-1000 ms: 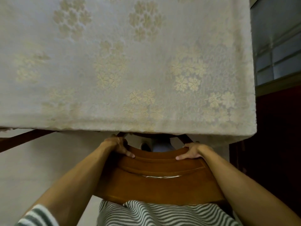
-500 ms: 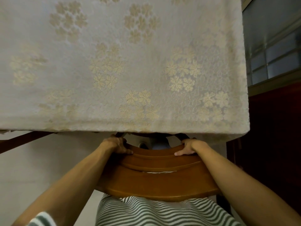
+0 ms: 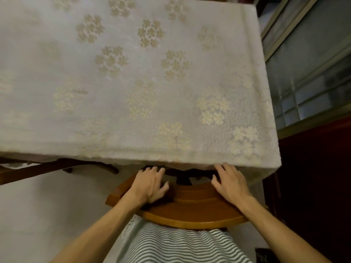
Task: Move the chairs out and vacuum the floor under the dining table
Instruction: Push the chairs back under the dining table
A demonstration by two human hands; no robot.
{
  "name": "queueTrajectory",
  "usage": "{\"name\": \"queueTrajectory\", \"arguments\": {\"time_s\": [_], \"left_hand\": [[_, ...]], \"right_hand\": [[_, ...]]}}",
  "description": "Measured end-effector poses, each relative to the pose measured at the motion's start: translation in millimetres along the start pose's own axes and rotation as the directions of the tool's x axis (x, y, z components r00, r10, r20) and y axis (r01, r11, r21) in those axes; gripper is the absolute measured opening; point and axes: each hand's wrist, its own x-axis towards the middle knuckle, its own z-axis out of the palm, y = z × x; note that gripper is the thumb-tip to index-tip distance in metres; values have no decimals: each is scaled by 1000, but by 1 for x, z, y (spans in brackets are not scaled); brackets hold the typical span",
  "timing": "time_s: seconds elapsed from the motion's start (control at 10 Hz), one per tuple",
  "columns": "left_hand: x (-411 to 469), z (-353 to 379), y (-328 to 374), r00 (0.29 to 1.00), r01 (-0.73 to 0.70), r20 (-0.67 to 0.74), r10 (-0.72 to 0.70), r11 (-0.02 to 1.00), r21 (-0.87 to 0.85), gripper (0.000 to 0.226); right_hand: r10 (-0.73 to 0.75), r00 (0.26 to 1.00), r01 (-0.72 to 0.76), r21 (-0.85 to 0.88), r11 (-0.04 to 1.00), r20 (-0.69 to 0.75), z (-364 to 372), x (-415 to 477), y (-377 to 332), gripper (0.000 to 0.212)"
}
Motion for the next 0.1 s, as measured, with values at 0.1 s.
{"name": "queueTrajectory", "arguments": {"time_s": [0.1], "left_hand": [[6, -7, 1, 977, -52, -209, 36, 996, -71, 83]], "right_hand": [[-72, 976, 94, 103, 990, -204, -8, 9, -2, 34]]}}
